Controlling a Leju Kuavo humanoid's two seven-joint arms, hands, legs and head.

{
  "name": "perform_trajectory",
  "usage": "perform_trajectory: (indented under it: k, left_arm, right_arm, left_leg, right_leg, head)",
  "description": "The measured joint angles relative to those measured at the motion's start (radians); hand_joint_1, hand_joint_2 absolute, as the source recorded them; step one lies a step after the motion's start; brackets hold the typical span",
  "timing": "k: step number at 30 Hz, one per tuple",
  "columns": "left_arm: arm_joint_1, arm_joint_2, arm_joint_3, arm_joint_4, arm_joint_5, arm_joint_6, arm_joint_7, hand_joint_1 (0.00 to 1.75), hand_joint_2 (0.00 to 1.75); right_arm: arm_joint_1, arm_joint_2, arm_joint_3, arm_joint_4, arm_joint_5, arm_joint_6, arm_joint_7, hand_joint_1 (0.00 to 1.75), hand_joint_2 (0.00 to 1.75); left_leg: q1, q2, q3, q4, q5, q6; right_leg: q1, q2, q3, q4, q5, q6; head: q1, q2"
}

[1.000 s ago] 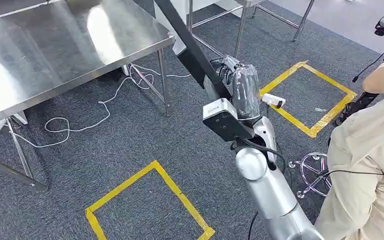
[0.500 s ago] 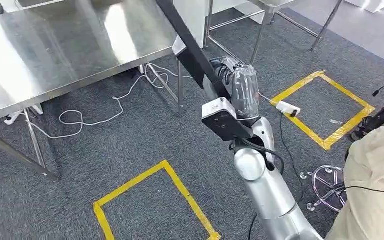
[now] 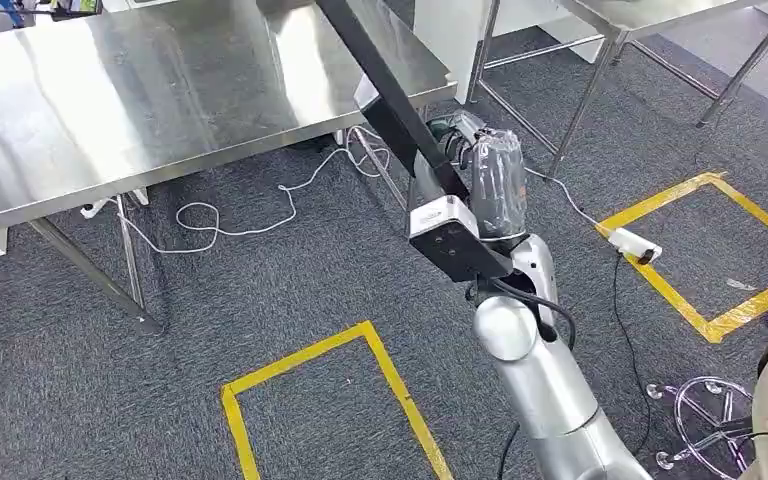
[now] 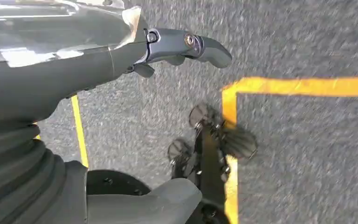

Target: Take the parts from the cabinet and place them on the table.

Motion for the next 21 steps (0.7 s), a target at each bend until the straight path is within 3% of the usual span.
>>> perform_trajectory:
  k: [1,2,3,4,6,7,8,9,11,12,13,14,17,21]
  left_arm:
    - [0.0,0.0,0.0,0.0,0.0,0.0,0.0,0.0,1.75]
    - [0.0,0.003,0.0,0.0,0.0,0.0,0.0,0.0,1.75]
    - [-0.001,0.003,0.0,0.0,0.0,0.0,0.0,0.0,1.75]
    - [-0.002,0.002,0.0,0.0,0.0,0.0,0.0,0.0,1.75]
    - [-0.002,0.002,0.0,0.0,0.0,-0.002,0.0,0.0,1.75]
    - [-0.001,0.002,0.0,0.0,0.0,-0.003,-0.001,0.0,1.75]
    - [0.0,0.003,0.0,0.0,0.0,-0.007,-0.003,0.0,1.75]
    - [0.0,0.005,0.0,0.0,0.001,-0.009,-0.004,0.0,1.75]
    - [-0.001,0.007,0.0,0.0,0.002,-0.009,-0.005,0.0,1.75]
    - [-0.003,0.006,0.0,0.0,0.003,-0.011,-0.005,0.0,1.75]
    - [-0.002,0.006,0.0,0.0,0.003,-0.011,-0.005,0.0,1.75]
    - [-0.003,0.005,0.0,0.0,0.005,-0.011,-0.005,0.0,1.75]
    - [-0.002,0.005,0.002,0.0,0.01,-0.011,-0.009,0.0,1.75]
    - [-0.002,0.005,0.004,0.0,0.011,-0.016,-0.018,0.0,1.75]
  right_arm:
    - [-0.001,0.001,0.0,0.0,0.0,0.0,0.0,1.75,1.75]
    - [-0.003,0.004,0.0,0.0,-0.001,0.0,0.0,1.75,1.75]
    - [-0.004,0.006,0.0,0.0,-0.001,0.0,0.0,1.75,1.75]
    - [-0.004,0.006,0.0,0.0,-0.001,0.0,0.0,1.75,1.75]
    - [-0.002,0.005,0.0,0.002,-0.001,0.0,0.0,1.75,1.75]
    - [-0.001,0.005,0.001,0.003,-0.002,0.001,0.0,1.75,1.75]
    - [-0.001,0.005,0.001,0.005,-0.01,0.004,0.0,1.75,1.75]
    - [-0.001,0.005,0.001,0.007,-0.018,0.008,-0.001,1.75,1.75]
    - [-0.002,0.006,0.001,0.007,-0.026,0.013,-0.002,1.75,1.75]
    - [-0.002,0.007,0.0,0.007,-0.028,0.015,-0.002,1.75,1.75]
    - [-0.002,0.006,0.0,0.007,-0.03,0.017,-0.003,1.75,1.75]
    - [-0.002,0.007,0.0,0.008,-0.032,0.017,-0.003,1.75,1.75]
    - [-0.002,0.007,-0.002,0.009,-0.041,0.017,-0.009,1.75,1.75]
    - [-0.003,0.008,-0.002,0.015,-0.05,0.017,-0.018,1.75,1.75]
  left_leg:
    - [-0.002,-0.004,-0.003,0.001,-0.001,-0.007]
    - [-0.001,0.031,-0.01,0.019,-0.017,-0.011]
    - [-0.002,0.063,-0.029,0.066,-0.05,-0.015]
    - [0.001,0.079,-0.065,0.144,-0.093,-0.021]
    - [0.008,0.088,-0.14,0.296,-0.151,-0.033]
    - [0.012,0.092,-0.151,0.317,-0.147,-0.037]
    - [0.017,0.095,-0.139,0.293,-0.126,-0.042]
    - [0.023,0.1,-0.101,0.221,-0.085,-0.046]
    - [0.031,0.117,0.0,0.038,-0.013,-0.051]
    - [0.023,0.118,0.013,0.015,-0.029,-0.05]
    - [0.025,0.11,0.01,0.014,-0.026,-0.039]
    - [0.025,0.11,0.009,0.011,-0.022,-0.037]
    - [0.009,0.103,0.009,0.012,-0.023,-0.03]
    - [0.002,0.102,0.009,0.013,-0.024,-0.017]
  right_leg:
    - [-0.021,-0.01,0.004,-0.012,0.008,-0.012]
    - [-0.024,-0.018,0.008,-0.017,0.012,-0.018]
    - [-0.024,-0.025,0.009,-0.018,0.01,-0.029]
    - [-0.023,-0.034,0.01,-0.018,0.008,-0.034]
    - [-0.022,-0.046,0.01,-0.017,0.006,-0.036]
    - [-0.022,-0.053,0.011,-0.017,0.005,-0.035]
    - [-0.023,-0.056,0.012,-0.017,0.005,-0.034]
    - [-0.025,-0.059,0.013,-0.016,0.004,-0.034]
    - [-0.027,-0.062,0.014,-0.008,-0.003,-0.021]
    - [-0.014,-0.063,0.008,0.001,-0.009,-0.012]
    - [-0.013,-0.063,0.009,0.001,-0.011,-0.008]
    - [-0.004,-0.063,0.008,0.005,-0.015,-0.018]
    - [-0.005,-0.067,0.01,-0.002,-0.011,-0.009]
    - [-0.01,-0.069,0.011,-0.007,-0.007,-0.003]
  head:
    - [-0.001,0.0]
    - [-0.002,0.0]
    - [-0.006,0.0]
    - [-0.006,0.0]
    - [-0.006,0.0]
    - [-0.005,0.0]
    - [-0.006,0.0]
    - [-0.006,0.0]
    - [-0.006,0.0]
    - [-0.006,0.0]
    - [-0.002,0.0]
    - [0.0,0.0]
    - [0.002,0.0]
    - [0.002,0.0]
